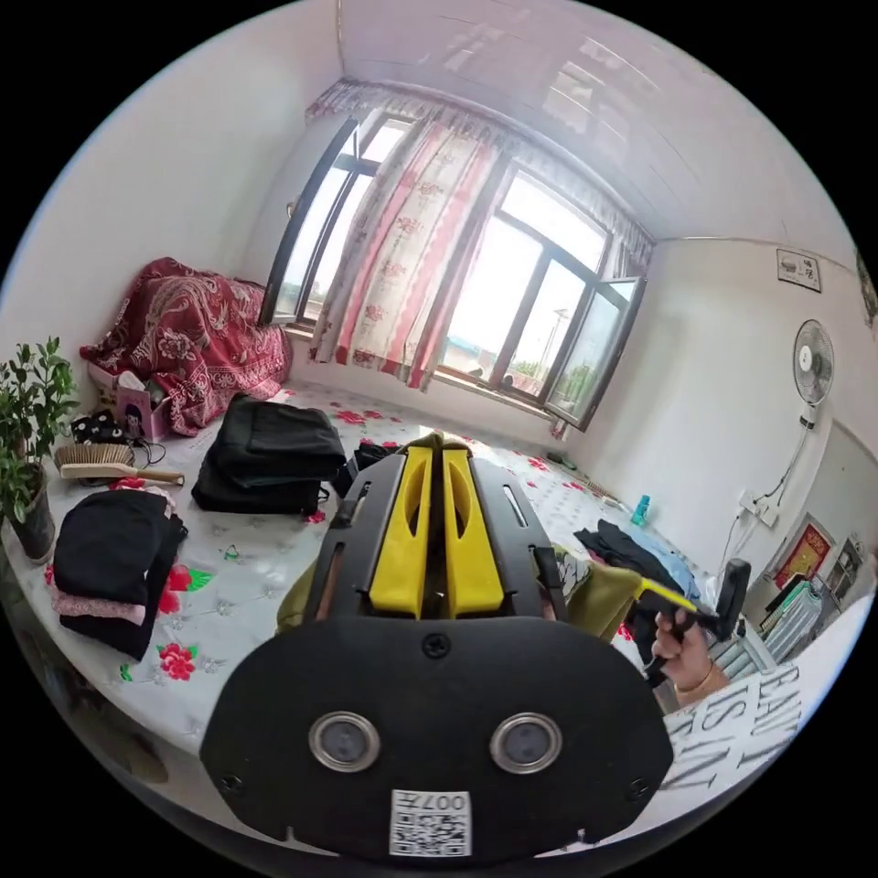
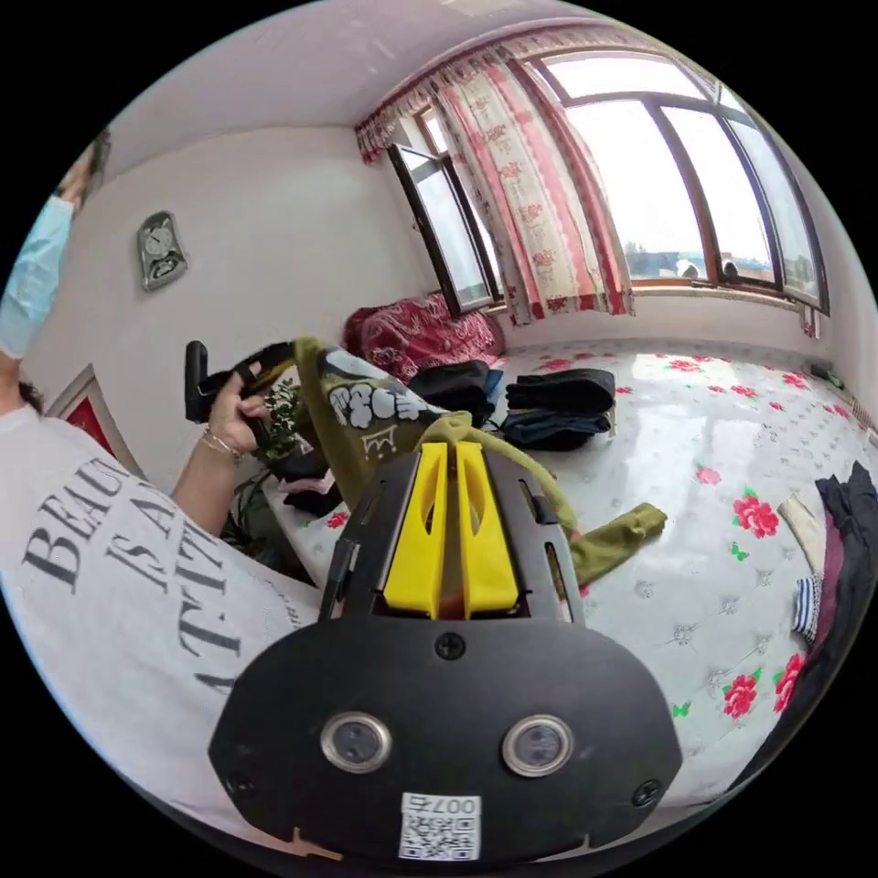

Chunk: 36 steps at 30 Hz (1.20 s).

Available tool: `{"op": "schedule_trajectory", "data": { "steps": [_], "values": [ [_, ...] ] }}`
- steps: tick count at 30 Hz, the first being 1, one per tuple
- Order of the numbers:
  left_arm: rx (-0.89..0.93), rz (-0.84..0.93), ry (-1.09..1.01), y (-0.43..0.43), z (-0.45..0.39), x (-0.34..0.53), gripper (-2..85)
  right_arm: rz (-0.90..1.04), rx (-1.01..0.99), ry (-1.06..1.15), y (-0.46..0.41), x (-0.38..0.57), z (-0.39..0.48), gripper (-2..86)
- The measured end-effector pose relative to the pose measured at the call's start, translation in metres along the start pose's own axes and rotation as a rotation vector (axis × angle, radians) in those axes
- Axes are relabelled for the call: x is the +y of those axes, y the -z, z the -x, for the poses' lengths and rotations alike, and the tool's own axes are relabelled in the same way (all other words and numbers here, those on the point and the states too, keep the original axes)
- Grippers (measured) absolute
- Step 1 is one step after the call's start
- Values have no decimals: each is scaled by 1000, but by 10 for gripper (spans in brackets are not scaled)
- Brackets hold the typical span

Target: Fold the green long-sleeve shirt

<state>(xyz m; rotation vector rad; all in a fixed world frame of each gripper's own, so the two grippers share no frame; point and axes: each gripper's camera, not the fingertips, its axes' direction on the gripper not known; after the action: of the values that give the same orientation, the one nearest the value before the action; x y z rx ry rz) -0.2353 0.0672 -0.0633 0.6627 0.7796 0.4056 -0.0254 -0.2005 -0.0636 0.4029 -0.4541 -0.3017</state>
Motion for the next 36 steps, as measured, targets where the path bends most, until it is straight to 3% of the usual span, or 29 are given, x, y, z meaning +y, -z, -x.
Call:
{"op": "schedule_trajectory", "data": {
  "steps": [3, 6, 9, 11, 14, 19, 24, 28, 32, 36],
  "values": [
    [26, -5, -105, 26, -7, 2, -5, -98, 57, 159, 57, -36, 20, 2],
    [26, 126, -226, -8, -12, -19, 3, -84, 95, 109, 52, -68, -5, 4],
    [-39, 371, -188, -116, 14, -7, 26, 70, 136, -39, -27, -72, -61, 14],
    [-136, 628, -10, -197, 46, 36, 46, 202, 175, -183, -84, -53, -96, 25],
    [-137, 645, 30, -205, 45, 80, 68, 335, 202, -283, -123, -12, -121, 45],
    [-154, 765, -126, -191, 13, 135, 111, 471, 319, -397, -124, 57, -143, 81],
    [21, 814, -222, -216, -55, 158, 123, 495, 373, -426, -144, 63, -157, 106],
    [112, 876, -424, -276, -139, 181, 154, 528, 423, -347, -189, 45, -164, 118],
    [-114, 1074, -632, -344, -163, 233, 98, 638, 444, -341, -245, 43, -185, 114],
    [30, 1064, -571, -333, -149, 212, 44, 774, 443, -464, -272, 62, -208, 76]
  ]
}}
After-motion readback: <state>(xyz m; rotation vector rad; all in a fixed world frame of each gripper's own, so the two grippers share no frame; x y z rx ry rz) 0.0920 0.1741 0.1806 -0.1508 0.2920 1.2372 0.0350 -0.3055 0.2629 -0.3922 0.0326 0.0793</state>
